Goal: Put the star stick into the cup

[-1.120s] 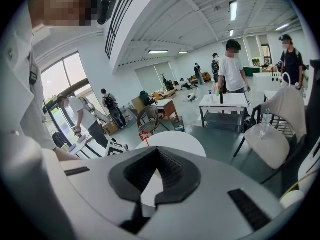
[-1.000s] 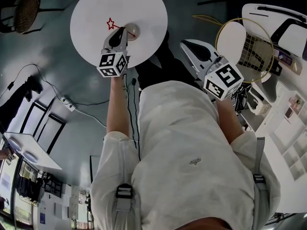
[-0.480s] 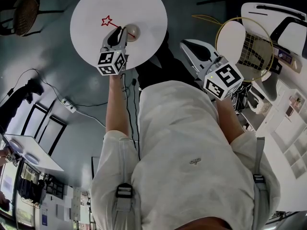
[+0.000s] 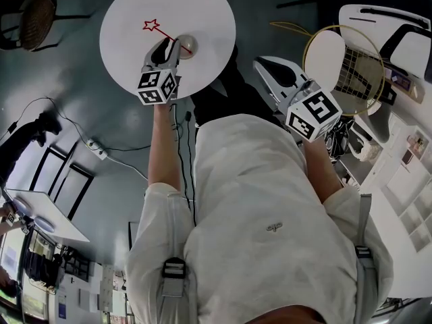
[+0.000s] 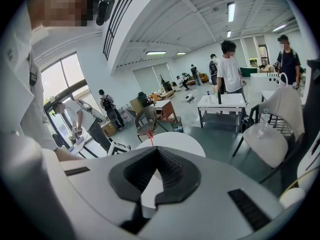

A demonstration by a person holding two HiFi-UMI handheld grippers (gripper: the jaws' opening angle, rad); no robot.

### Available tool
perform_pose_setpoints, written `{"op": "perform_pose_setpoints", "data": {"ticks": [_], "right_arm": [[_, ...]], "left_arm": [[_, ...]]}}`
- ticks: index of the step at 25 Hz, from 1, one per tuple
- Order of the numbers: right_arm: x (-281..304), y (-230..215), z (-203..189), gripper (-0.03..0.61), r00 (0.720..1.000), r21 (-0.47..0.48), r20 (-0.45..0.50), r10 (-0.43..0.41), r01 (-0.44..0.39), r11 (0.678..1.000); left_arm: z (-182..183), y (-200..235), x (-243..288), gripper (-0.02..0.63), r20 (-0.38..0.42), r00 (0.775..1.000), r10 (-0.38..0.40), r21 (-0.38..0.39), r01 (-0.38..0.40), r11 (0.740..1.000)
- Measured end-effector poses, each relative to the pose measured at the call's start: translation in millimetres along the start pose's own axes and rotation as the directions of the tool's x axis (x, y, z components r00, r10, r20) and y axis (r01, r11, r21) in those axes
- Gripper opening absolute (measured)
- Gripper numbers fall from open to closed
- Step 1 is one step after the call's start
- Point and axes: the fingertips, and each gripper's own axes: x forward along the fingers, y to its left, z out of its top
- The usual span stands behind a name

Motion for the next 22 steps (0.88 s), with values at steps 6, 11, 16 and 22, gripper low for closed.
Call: {"op": "perform_pose_setpoints", "data": {"ticks": [6, 11, 16, 22], "right_arm": [[0.3, -0.2, 2.2, 0.008, 1.0, -0.003, 0.002, -0.001, 0.001, 1.0], [-0.2, 1.6, 9.2, 0.008, 1.0, -0.006, 0.021, 0.01, -0.01, 1.0], [-2.4, 4.1, 15.8, 0.008, 0.999, -0.006, 0.053, 0.014, -0.014, 1.0], [-9.2, 8.1, 24.5, 0.008, 0.995, -0.004, 0.102, 0.011, -0.011, 1.0]], "left_arm": [[-0.5, 4.0, -1.1, 0.112, -0.004, 1.0, 0.015, -0.013, -0.015, 1.0], [3.7, 2.5, -6.3, 0.112, -0.007, 1.0, 0.027, -0.006, -0.027, 1.0], [14.0, -1.3, -16.3, 0.112, 0.003, 0.999, 0.037, -0.001, -0.037, 0.999], [29.9, -10.7, -28.8, 0.11, 0.018, 0.999, 0.033, 0.001, -0.033, 0.999]]}}
